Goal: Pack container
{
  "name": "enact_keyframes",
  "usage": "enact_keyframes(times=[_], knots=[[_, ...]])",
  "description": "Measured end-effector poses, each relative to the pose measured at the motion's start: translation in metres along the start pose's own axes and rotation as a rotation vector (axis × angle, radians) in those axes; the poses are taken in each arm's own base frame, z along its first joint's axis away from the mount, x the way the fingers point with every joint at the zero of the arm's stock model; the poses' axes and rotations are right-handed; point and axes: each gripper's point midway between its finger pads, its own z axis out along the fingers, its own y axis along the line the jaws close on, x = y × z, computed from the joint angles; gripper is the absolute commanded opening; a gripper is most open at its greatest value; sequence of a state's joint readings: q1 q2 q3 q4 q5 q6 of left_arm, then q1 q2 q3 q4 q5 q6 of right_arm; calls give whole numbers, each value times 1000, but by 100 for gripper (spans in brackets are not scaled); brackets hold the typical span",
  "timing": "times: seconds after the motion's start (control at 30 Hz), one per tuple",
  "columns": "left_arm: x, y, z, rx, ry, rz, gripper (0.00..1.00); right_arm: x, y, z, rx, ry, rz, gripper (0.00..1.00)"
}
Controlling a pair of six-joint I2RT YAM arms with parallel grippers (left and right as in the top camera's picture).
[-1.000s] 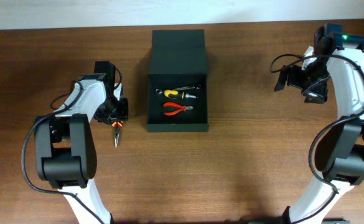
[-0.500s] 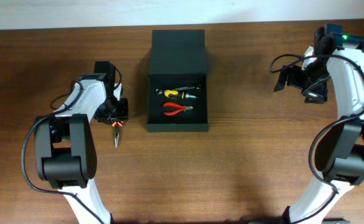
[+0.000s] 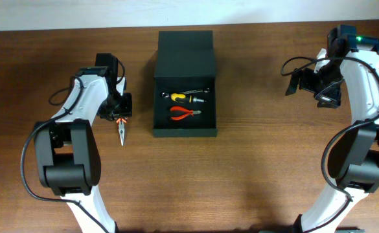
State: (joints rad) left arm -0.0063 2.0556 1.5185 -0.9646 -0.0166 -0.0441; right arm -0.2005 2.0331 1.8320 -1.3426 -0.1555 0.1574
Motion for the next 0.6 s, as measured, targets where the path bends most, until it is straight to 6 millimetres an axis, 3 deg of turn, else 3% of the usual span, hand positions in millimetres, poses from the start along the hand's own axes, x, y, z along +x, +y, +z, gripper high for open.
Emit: enact_keyframes(times=[0.53,0.6], knots=[[-4,3,-4,-19,-10,25,2,1,0,0,1,4,1,99],[-4,4,-4,-22,-10,25,8,1,0,0,1,6,1,99]])
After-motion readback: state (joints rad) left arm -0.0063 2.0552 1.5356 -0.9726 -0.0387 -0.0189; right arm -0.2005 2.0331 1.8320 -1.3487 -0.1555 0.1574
